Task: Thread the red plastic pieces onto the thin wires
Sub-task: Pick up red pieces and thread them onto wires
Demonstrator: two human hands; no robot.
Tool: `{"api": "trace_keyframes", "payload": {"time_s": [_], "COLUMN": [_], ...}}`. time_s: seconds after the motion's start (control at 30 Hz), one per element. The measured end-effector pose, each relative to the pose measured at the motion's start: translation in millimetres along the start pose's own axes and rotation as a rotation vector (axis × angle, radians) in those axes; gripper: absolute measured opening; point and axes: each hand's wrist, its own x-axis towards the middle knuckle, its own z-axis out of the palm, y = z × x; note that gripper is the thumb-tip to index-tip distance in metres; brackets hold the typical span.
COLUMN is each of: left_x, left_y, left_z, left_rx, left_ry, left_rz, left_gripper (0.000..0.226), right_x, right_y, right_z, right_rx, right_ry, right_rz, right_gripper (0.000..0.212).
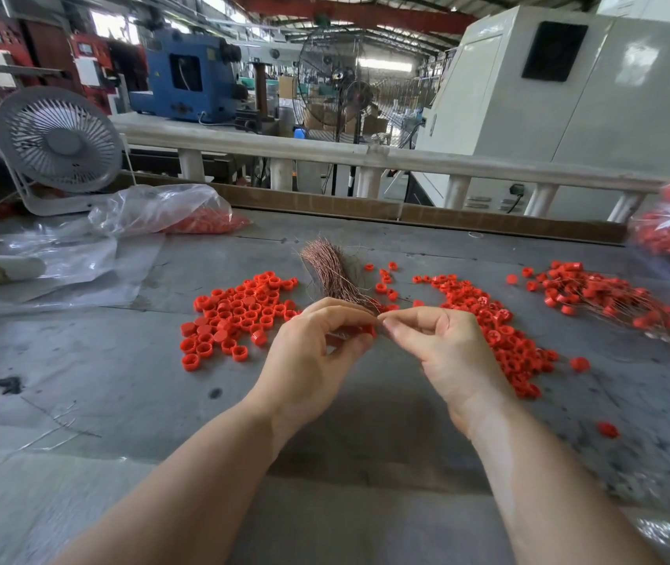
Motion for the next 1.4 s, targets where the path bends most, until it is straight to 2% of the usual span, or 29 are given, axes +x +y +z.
{"api": "trace_keyframes", "payload": {"time_s": [0.13,0.23,0.4,0.47,0.53,0.7,0.77,0.83,0.93,1.1,1.27,1.4], "left_x": [0,-1,1,3,4,0,-2,-2,0,2,2,2], "left_y": [3,3,1,-4,-8,-14,-16,-16,-12,-5,-2,-2], "left_z": [-1,-2,-2,-3,-3,3,3,3,2,-2,-3,-4], "left_rx": [-0.071,-0.137,-0.404,-0.405,-0.311,0.246,0.350,0.377,0.220,-0.126,-0.224,-0.244], "left_ry": [-0.001,-0.019,0.075,0.143,0.135,-0.107,-0.175,-0.164,-0.056,0.065,0.110,0.107], "left_rz": [0.000,-0.023,-0.150,-0.212,-0.250,-0.185,-0.170,-0.161,-0.167,-0.187,-0.184,-0.178], "left_gripper": [0.021,0.027,0.021,0.021,0.017,0.013,0.015,0.019,0.021,0.027,0.023,0.022], "right_x": [-1,-1,0,1,1,0,-1,-1,-1,-1,-4,-5], "right_y": [0,0,0,0,0,-1,-1,-1,-1,3,5,4], "right_z": [3,3,1,0,0,0,0,0,0,2,3,3], "right_rx": [0.011,-0.039,-0.076,-0.066,-0.058,-0.093,-0.114,-0.142,-0.189,-0.369,-0.519,-0.542], "right_ry": [-0.089,-0.094,-0.002,0.055,0.092,0.118,0.122,0.111,0.085,0.042,0.038,0.035], "right_rz": [-0.015,-0.055,-0.092,-0.105,-0.103,-0.111,-0.111,-0.103,-0.098,-0.142,-0.195,-0.201], "right_gripper": [0.014,0.021,0.021,0.018,0.016,0.020,0.022,0.024,0.025,0.015,0.012,0.011]}}
